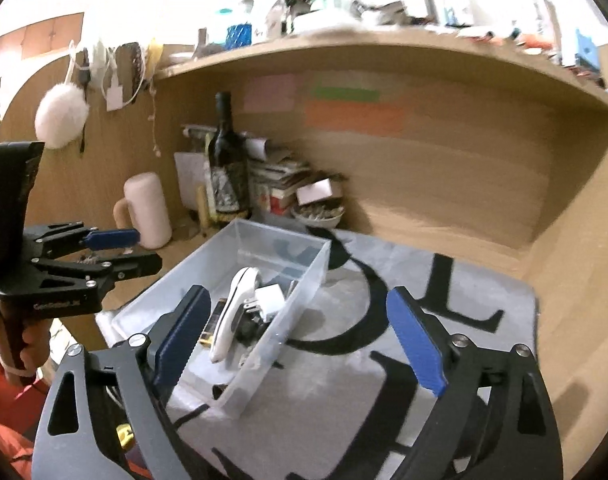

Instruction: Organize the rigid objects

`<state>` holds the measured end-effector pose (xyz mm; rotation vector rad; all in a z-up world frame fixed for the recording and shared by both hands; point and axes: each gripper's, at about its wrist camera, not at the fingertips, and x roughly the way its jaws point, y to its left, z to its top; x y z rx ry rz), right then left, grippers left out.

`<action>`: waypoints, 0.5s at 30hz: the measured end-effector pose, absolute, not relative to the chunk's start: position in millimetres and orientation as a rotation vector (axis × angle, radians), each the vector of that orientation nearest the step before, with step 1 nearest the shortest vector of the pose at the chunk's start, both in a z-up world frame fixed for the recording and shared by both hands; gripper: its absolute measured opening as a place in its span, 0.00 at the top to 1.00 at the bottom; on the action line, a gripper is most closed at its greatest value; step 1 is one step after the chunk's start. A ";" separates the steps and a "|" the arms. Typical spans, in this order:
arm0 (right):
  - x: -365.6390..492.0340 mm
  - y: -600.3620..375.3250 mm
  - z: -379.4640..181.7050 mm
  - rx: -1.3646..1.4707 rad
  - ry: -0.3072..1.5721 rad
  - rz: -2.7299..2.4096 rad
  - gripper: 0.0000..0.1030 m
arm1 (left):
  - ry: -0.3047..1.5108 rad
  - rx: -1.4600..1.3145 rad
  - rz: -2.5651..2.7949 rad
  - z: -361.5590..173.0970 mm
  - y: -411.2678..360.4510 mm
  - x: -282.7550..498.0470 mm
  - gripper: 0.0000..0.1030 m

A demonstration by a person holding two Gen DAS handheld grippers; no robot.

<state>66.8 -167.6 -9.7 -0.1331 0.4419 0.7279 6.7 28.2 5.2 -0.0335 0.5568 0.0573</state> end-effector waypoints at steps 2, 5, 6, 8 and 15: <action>63.0 -173.1 -6.9 -0.123 0.427 0.699 0.08 | 0.527 -0.040 0.050 9.4 24.5 3.4 0.27; 55.6 -181.4 -3.5 -0.109 0.387 0.636 0.02 | 0.481 -0.041 0.052 14.6 19.0 -2.0 0.13; 51.4 -183.6 -2.4 -0.109 0.367 0.618 0.01 | 0.465 -0.043 0.054 16.0 17.1 -3.8 0.11; 43.1 -187.6 -0.9 -0.105 0.334 0.601 0.00 | 0.446 -0.048 0.049 17.2 14.4 -6.7 0.06; 23.5 -197.4 -0.1 -0.083 0.283 0.552 0.00 | 0.384 -0.068 0.027 16.5 3.7 -15.1 0.03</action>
